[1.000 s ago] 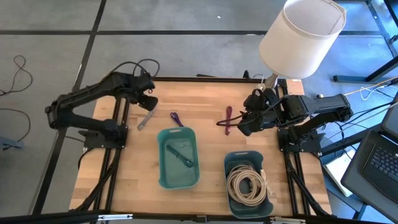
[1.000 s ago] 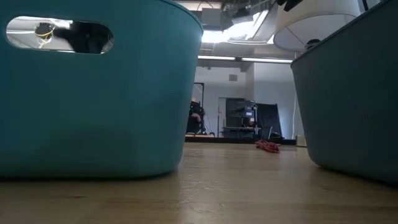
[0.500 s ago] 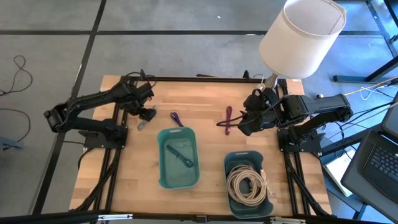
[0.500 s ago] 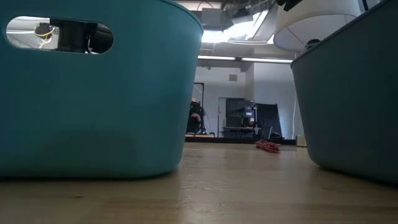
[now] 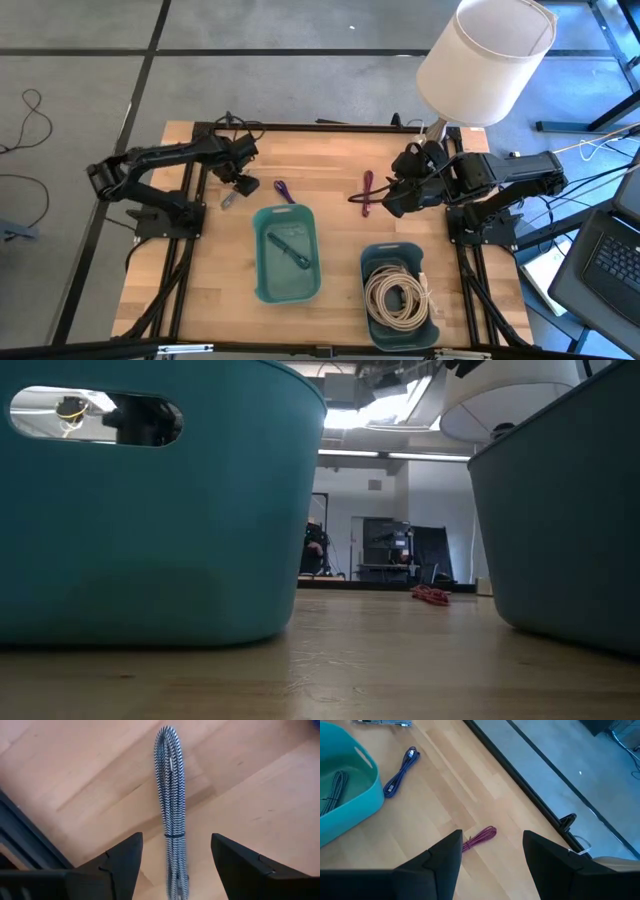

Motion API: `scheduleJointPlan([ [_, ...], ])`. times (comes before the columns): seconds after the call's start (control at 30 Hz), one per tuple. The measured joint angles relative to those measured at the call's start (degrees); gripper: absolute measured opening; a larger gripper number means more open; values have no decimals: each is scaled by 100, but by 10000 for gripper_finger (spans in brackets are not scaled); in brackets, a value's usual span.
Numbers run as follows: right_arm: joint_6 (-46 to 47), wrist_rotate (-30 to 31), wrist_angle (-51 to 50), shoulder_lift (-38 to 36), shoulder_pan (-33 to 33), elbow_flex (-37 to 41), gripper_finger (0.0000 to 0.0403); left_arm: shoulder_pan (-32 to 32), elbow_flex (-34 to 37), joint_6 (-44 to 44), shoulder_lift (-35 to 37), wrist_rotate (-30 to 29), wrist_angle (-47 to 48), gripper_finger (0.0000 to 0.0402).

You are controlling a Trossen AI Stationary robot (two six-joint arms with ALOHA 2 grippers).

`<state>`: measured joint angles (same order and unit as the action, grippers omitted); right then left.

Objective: Pick and place USB-C Cables
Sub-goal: Put the black and white USB cable into the green bin

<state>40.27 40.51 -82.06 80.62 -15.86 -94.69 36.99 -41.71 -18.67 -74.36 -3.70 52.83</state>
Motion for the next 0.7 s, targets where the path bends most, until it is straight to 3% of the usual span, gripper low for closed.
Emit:
scheduleJointPlan([
  [0.5, -3, -2, -4, 0, 0, 2, 211, -1, -45, 432, -1591, -82, -463, 219],
  [0.6, -9, -2, -4, 0, 0, 0, 211, -4, -39, 572, -1600, -51, -484, 188],
  [0.7, -22, 0, -5, 0, 0, 1, 211, -4, -20, 642, -1536, 17, -506, 131],
])
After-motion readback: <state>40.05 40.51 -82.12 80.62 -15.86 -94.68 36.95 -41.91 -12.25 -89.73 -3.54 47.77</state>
